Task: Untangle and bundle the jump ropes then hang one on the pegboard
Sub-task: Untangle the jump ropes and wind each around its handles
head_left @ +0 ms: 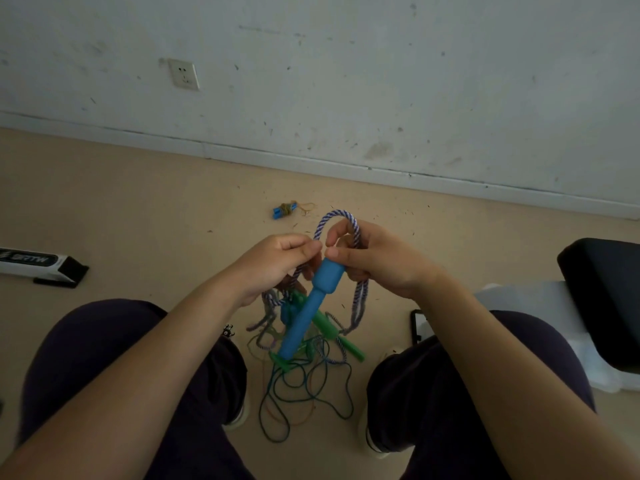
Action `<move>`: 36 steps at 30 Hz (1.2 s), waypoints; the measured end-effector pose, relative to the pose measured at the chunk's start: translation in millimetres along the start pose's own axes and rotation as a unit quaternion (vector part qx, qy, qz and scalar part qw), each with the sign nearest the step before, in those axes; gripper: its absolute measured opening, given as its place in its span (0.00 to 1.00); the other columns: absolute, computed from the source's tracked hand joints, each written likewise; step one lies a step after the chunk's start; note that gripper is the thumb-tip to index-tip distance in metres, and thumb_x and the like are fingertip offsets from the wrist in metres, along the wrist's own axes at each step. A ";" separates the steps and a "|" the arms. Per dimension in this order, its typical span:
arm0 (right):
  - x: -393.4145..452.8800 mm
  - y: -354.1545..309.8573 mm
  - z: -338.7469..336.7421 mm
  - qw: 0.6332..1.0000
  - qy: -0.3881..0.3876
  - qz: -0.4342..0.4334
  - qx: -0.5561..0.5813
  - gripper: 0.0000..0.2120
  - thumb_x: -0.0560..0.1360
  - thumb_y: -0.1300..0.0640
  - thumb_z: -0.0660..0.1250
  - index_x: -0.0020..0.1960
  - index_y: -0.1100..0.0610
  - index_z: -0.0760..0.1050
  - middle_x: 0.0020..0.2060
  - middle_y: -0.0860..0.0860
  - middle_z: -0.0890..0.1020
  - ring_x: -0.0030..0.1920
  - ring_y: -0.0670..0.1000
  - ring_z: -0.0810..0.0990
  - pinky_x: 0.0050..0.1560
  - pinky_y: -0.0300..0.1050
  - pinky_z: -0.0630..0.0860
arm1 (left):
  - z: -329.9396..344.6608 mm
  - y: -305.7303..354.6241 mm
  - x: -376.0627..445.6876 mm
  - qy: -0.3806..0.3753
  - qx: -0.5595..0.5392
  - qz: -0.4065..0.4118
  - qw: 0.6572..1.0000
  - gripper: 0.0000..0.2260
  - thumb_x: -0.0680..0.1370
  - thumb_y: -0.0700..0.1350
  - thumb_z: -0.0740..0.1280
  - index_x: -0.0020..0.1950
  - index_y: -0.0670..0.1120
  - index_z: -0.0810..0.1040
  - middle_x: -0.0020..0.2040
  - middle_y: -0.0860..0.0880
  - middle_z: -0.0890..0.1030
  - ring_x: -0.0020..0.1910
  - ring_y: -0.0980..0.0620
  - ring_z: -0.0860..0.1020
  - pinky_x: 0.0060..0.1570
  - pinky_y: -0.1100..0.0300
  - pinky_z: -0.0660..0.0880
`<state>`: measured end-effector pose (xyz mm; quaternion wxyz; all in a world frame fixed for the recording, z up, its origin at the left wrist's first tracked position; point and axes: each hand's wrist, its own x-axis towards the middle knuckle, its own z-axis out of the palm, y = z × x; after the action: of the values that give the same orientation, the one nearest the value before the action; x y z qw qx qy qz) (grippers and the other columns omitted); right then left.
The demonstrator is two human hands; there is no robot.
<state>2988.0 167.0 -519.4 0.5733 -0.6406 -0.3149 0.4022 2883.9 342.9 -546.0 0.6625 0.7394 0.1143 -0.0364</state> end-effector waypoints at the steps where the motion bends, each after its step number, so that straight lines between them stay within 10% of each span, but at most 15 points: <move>1: 0.6 0.7 2.2 1.000 0.006 0.003 0.003 0.05 0.77 0.65 0.67 0.48 0.59 0.71 0.32 0.54 0.68 0.27 0.46 0.63 0.28 0.39 0.61 | 1.8 -0.8 0.6 -0.001 0.005 -0.004 1.000 0.15 0.82 0.52 0.63 0.51 0.42 0.81 0.38 0.54 0.82 0.38 0.59 0.78 0.37 0.65 0.74; 6: 2.4 0.1 9.7 0.997 0.068 0.002 0.043 0.08 0.80 0.66 0.63 0.45 0.59 0.67 0.30 0.51 0.67 0.27 0.47 0.63 0.28 0.39 0.62 | 6.4 3.1 -2.4 -0.044 -0.003 -0.043 0.998 0.19 0.80 0.64 0.61 0.59 0.51 0.76 0.42 0.48 0.86 0.35 0.51 0.81 0.32 0.60 0.74; 11: 1.1 -3.5 5.7 0.997 0.072 0.012 -0.022 0.12 0.82 0.53 0.62 0.42 0.58 0.70 0.33 0.51 0.70 0.32 0.48 0.70 0.34 0.43 0.68 | 4.0 3.4 -0.4 -0.085 0.054 -0.032 0.994 0.31 0.69 0.64 0.72 0.51 0.36 0.76 0.32 0.51 0.74 0.31 0.53 0.73 0.33 0.61 0.71; 16: 4.2 -0.4 -2.8 0.974 0.213 -0.059 -0.057 0.13 0.82 0.56 0.61 0.42 0.59 0.76 0.36 0.52 0.80 0.42 0.53 0.80 0.55 0.55 0.77 | -8.2 5.5 -4.3 -0.075 0.144 -0.036 0.986 0.14 0.64 0.64 0.74 0.41 0.57 0.80 0.31 0.56 0.78 0.31 0.57 0.77 0.35 0.61 0.73; 21: -0.6 -8.6 -40.4 0.935 0.329 -0.059 0.115 0.21 0.83 0.54 0.61 0.32 0.51 0.77 0.30 0.52 0.79 0.34 0.52 0.78 0.48 0.52 0.77 | -22.9 2.2 -6.1 0.046 0.152 -0.021 0.987 0.12 0.71 0.49 0.78 0.46 0.54 0.75 0.35 0.52 0.78 0.30 0.55 0.77 0.36 0.56 0.76; 28: 5.0 -0.8 -20.5 0.954 0.286 0.033 -0.080 0.11 0.81 0.52 0.64 0.54 0.59 0.80 0.45 0.55 0.84 0.49 0.55 0.83 0.61 0.58 0.77 | -14.2 5.2 -3.5 0.026 -0.081 -0.034 0.996 0.11 0.78 0.39 0.70 0.54 0.45 0.69 0.27 0.52 0.68 0.22 0.55 0.64 0.22 0.62 0.64; 32: 3.9 0.1 -4.6 0.956 0.231 0.059 -0.170 0.30 0.77 0.43 0.67 0.75 0.52 0.65 0.62 0.46 0.76 0.62 0.47 0.75 0.61 0.48 0.73 | -8.1 10.4 -4.4 -0.017 -0.078 -0.017 0.997 0.08 0.79 0.39 0.69 0.47 0.43 0.70 0.29 0.48 0.69 0.22 0.53 0.65 0.22 0.61 0.64; 36: -0.5 -5.4 0.6 0.977 0.130 -0.006 -0.170 0.20 0.76 0.43 0.68 0.66 0.46 0.75 0.62 0.42 0.79 0.63 0.41 0.76 0.65 0.46 0.74 | -5.7 12.2 -4.6 -0.037 -0.071 -0.020 0.997 0.11 0.79 0.40 0.69 0.38 0.42 0.72 0.27 0.50 0.72 0.22 0.54 0.67 0.23 0.61 0.66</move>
<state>2987.6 167.6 -514.0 0.4941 -0.7736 -0.3057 0.2528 2881.5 346.7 -532.5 0.7161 0.6865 0.1062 -0.0687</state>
